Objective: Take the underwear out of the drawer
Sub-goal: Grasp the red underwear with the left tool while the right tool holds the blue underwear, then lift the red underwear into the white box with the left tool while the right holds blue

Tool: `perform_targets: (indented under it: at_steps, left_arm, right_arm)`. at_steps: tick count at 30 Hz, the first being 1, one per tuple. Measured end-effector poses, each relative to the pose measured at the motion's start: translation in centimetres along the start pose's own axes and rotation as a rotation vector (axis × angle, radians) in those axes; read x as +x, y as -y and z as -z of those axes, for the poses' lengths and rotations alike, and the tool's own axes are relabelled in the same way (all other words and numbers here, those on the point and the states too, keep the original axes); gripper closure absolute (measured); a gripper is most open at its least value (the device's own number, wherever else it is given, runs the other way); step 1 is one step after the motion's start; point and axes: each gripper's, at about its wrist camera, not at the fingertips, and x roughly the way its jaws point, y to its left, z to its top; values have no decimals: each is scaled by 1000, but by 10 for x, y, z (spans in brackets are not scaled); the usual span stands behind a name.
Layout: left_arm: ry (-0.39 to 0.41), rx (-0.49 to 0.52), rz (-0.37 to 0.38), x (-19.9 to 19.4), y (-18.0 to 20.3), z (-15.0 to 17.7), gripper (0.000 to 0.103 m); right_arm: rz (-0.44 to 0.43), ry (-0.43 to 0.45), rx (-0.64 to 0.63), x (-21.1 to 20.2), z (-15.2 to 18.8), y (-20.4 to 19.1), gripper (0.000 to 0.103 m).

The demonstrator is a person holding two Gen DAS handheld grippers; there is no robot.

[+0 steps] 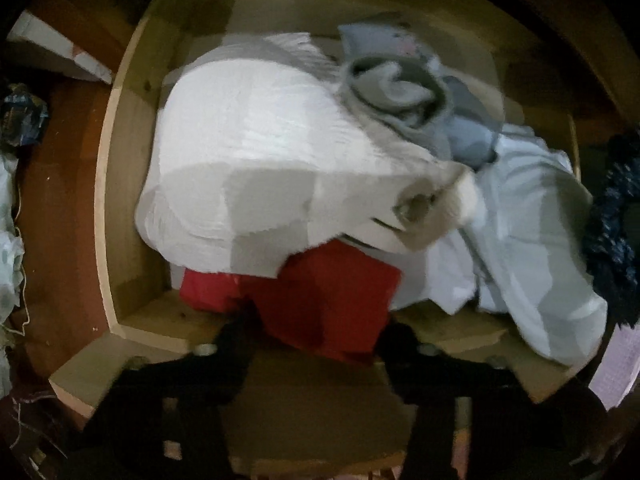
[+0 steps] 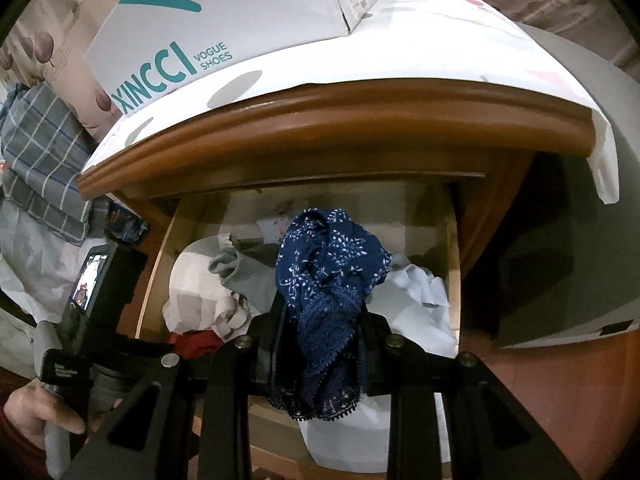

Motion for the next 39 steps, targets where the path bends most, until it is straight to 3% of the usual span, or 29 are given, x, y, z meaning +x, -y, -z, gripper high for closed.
perform_targets:
  at_steps: [1, 4, 19, 26, 34, 39]
  left_arm:
    - [6, 6, -8, -3, 1, 2, 64]
    - [20, 10, -1, -13, 0, 6, 71]
    - [176, 29, 171, -83, -12, 47, 78]
    - [249, 23, 218, -112, -16, 55, 79]
    - [438, 111, 130, -171, -6, 69, 79]
    - [549, 113, 101, -212, -14, 74, 79]
  right_arm:
    - [3, 0, 1, 0, 0, 0, 78]
    - [24, -8, -1, 1, 1, 1, 78]
    - [81, 6, -18, 1, 3, 0, 78]
    - [85, 4, -13, 0, 4, 1, 78]
    - [130, -8, -36, -1, 4, 1, 78]
    - [179, 5, -45, -3, 4, 1, 78]
